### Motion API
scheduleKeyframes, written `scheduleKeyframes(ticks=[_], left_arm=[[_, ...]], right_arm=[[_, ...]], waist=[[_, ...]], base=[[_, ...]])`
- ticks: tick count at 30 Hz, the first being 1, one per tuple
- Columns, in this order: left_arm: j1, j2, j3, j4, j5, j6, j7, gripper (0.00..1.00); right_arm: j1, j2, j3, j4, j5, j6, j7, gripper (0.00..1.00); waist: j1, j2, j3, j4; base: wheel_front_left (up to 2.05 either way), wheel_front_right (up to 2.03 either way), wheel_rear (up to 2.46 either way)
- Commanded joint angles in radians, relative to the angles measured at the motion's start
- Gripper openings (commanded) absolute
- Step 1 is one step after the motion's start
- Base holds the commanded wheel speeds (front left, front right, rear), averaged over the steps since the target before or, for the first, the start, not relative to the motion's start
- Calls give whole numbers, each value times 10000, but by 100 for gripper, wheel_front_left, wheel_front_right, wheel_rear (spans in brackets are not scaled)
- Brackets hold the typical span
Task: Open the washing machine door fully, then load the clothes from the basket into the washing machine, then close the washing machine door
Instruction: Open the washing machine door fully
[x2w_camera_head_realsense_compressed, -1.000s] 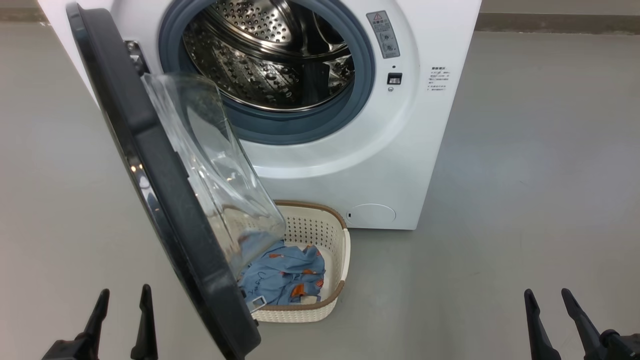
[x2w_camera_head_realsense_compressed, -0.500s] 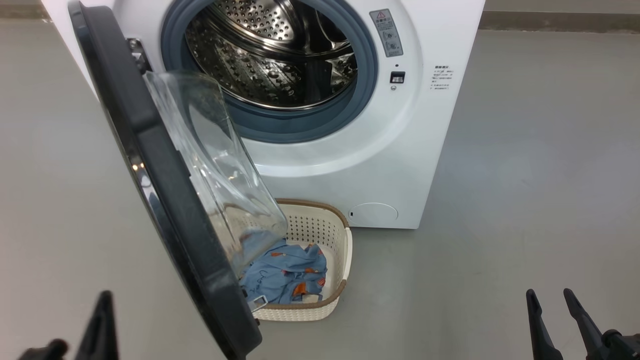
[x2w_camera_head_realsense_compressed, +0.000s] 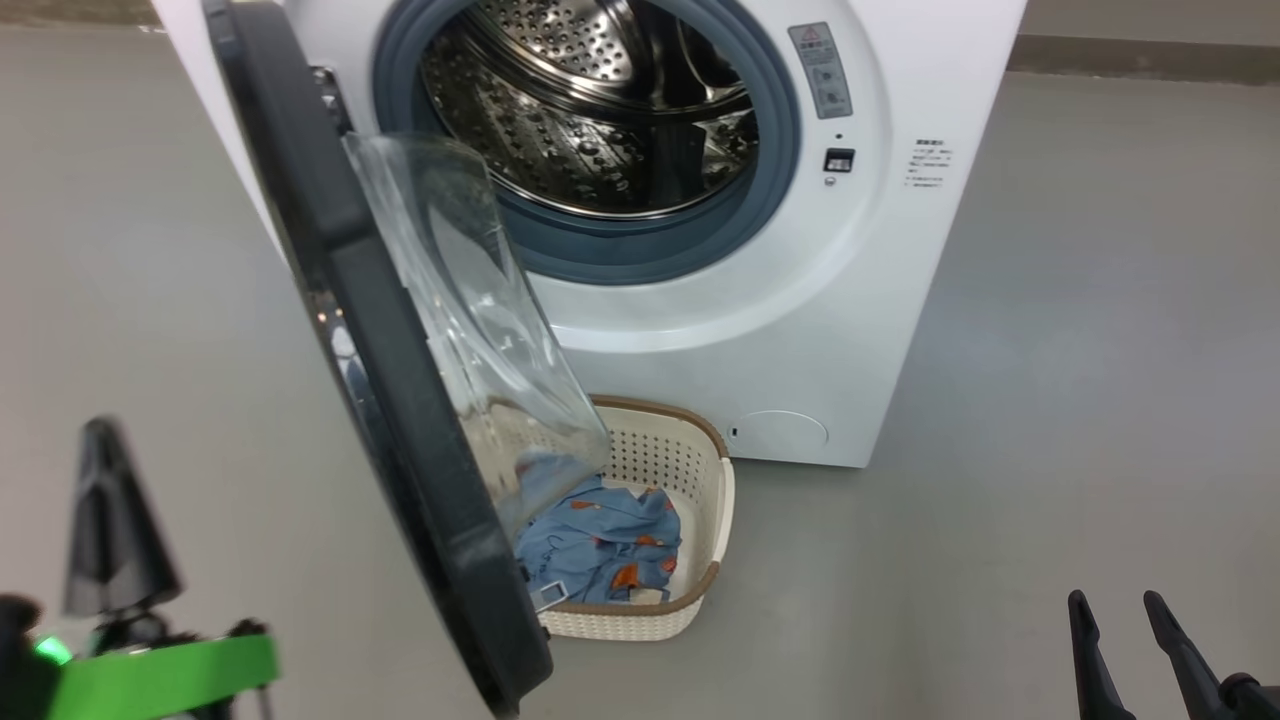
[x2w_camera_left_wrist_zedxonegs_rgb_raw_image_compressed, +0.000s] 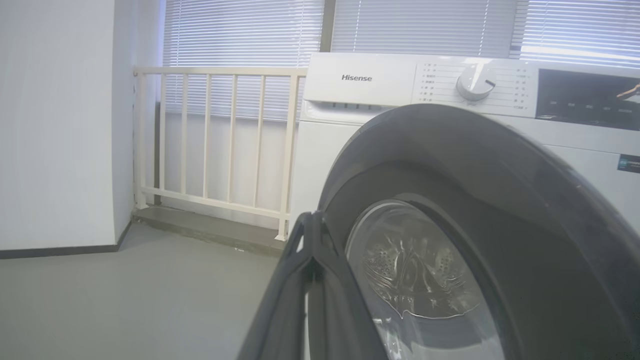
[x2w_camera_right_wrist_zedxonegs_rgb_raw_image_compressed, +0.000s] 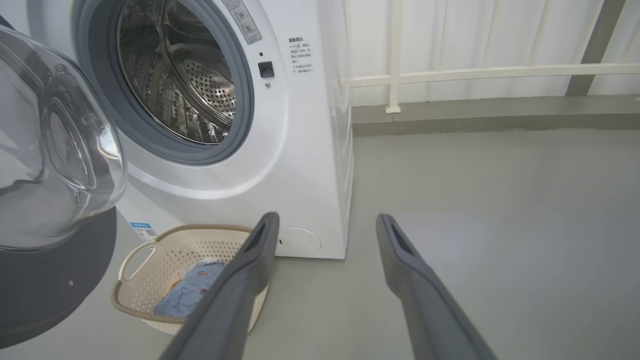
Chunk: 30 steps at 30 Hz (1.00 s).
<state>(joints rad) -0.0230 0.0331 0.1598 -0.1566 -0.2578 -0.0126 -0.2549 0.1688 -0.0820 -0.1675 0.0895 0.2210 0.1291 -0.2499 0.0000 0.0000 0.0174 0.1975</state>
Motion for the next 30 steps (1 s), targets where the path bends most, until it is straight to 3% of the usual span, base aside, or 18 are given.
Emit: scheduleKeyframes(ticks=[1,7,13,19,30], left_arm=[[-340,171,-16,-650,125,102,86,0],[-285,171,-2236,-3294,-301,538,2050,0],[-25,171,-4071,-4468,-682,960,3583,0],[314,171,-5473,-4049,-1997,1429,4144,0],[32,171,-6432,-1789,-3045,1840,3682,0]], right_arm=[[-100,-114,199,-247,-125,16,-118,100],[0,17,149,-262,-98,16,-118,100],[-31,110,134,-245,-62,16,-118,100],[-115,151,162,-220,-36,16,-118,100],[-251,148,289,-167,-43,16,-118,100]], waist=[[0,0,-64,127],[0,0,-176,460],[0,0,-192,671],[0,0,-110,844],[0,0,100,862]], base=[[0,0,0],[0,0,0],[0,0,0],[0,0,0],[0,0,0]])
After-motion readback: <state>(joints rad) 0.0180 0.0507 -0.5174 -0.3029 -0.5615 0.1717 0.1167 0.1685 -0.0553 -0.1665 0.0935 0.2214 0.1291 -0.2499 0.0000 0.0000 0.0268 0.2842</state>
